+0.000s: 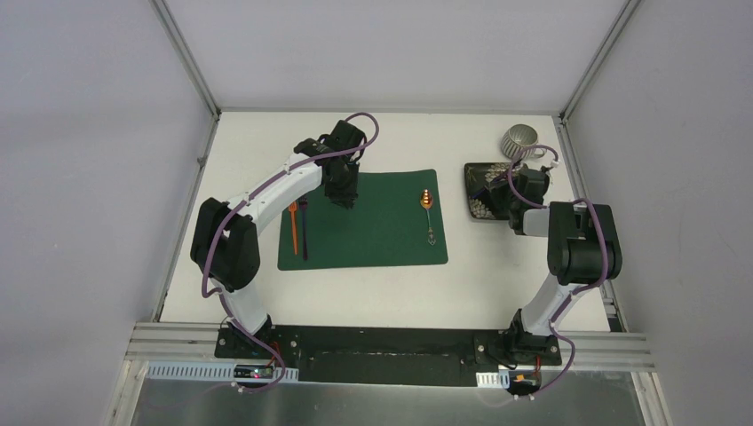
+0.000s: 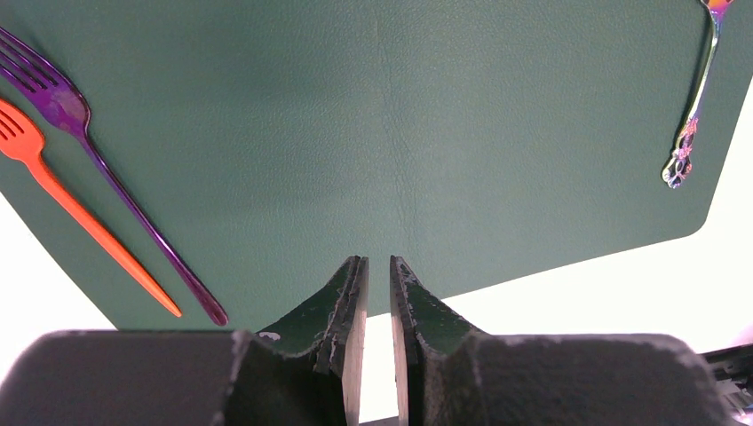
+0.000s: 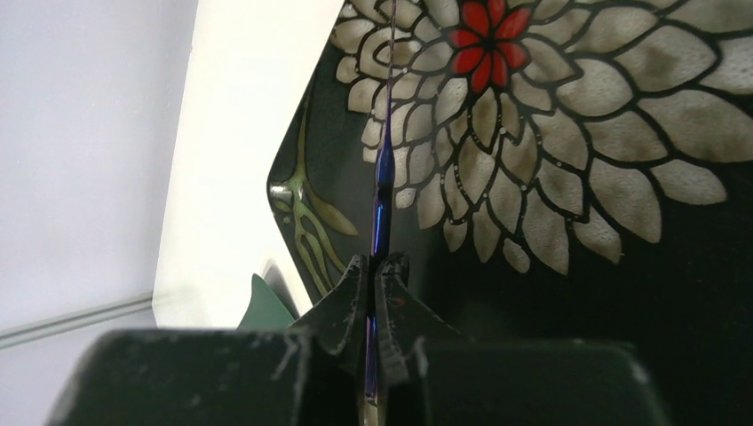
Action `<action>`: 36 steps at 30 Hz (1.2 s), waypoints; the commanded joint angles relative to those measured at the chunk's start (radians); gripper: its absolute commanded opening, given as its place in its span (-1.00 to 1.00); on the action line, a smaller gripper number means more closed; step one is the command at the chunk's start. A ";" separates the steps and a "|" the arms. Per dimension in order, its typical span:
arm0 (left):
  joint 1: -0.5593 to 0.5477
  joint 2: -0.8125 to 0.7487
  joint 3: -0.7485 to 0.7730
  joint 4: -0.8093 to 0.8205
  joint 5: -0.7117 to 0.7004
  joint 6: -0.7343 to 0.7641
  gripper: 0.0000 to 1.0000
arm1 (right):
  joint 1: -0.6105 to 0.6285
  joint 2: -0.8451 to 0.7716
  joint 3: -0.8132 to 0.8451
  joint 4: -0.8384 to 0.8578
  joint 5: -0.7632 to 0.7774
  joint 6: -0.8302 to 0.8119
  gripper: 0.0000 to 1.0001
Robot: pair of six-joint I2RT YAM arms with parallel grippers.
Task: Set the dinner table for one person
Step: Pick up the knife at the center of the board.
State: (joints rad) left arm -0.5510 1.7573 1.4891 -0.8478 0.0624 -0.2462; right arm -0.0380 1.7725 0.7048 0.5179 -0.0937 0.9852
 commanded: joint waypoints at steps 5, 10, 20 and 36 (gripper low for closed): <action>-0.013 -0.042 0.012 0.010 -0.007 -0.010 -0.67 | -0.014 -0.017 0.013 -0.015 -0.170 -0.039 -1.00; -0.017 -0.041 0.013 0.010 -0.010 -0.010 -0.67 | -0.025 -0.025 -0.007 -0.022 -0.196 -0.052 -1.00; -0.027 -0.038 0.014 0.010 -0.015 -0.016 -0.67 | -0.026 -0.113 -0.080 -0.024 -0.211 -0.065 -1.00; -0.041 -0.039 0.017 0.010 -0.023 -0.022 -0.68 | -0.054 -0.113 -0.078 -0.041 -0.354 -0.117 -1.00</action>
State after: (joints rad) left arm -0.5774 1.7573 1.4891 -0.8478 0.0586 -0.2535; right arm -0.0856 1.6802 0.6220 0.4637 -0.3786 0.9054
